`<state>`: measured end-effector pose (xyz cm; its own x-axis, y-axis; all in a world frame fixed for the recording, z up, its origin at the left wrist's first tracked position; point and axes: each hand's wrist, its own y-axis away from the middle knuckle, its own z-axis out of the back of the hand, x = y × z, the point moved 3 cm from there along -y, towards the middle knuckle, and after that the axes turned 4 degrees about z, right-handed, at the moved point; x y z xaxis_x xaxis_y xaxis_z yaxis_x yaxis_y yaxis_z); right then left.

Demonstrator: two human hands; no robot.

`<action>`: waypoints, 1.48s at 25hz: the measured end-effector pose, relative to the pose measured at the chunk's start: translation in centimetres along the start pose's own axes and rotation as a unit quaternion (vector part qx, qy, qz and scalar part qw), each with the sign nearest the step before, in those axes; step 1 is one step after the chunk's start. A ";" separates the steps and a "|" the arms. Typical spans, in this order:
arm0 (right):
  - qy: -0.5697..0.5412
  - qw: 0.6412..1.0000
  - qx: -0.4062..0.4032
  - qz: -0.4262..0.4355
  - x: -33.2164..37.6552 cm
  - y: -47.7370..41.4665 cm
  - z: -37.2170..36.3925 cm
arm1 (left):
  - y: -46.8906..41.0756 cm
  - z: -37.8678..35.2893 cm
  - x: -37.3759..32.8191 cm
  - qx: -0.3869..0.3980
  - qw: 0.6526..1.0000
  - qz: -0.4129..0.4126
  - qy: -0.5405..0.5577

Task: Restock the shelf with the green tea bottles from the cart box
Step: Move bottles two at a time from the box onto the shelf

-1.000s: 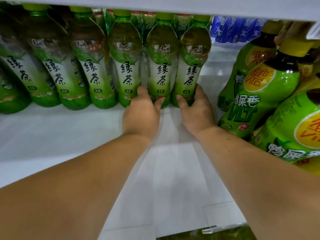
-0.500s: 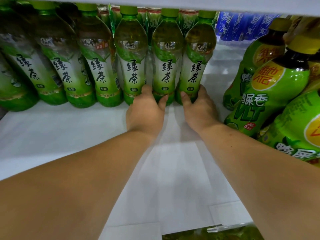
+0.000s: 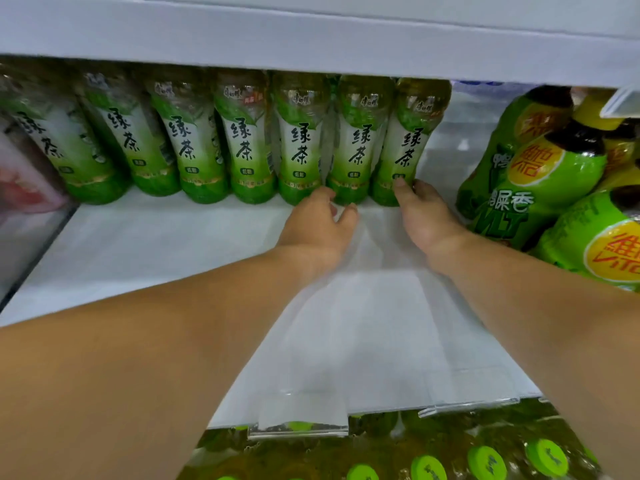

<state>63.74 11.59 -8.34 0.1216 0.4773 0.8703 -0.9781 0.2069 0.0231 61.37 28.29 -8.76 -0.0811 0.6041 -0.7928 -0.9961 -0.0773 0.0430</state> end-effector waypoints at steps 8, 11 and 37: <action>-0.119 0.991 -0.025 -0.055 0.4 8.3 0.6 | 4.9 2.1 -0.1 0.121 0.990 0.051 0.046; -0.124 0.990 -0.027 -0.061 0.3 10.6 1.3 | 7.0 3.0 0.3 0.127 0.989 0.055 0.050; -0.087 0.965 -0.068 -0.238 14.5 43.9 13.1 | 33.7 18.8 -11.1 0.306 0.940 0.131 0.073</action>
<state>20.39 16.42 11.71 0.5093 0.1523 0.8470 -0.7861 0.4828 0.3859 28.08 33.91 12.95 -0.3657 0.5095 -0.7789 -0.7798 0.2891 0.5552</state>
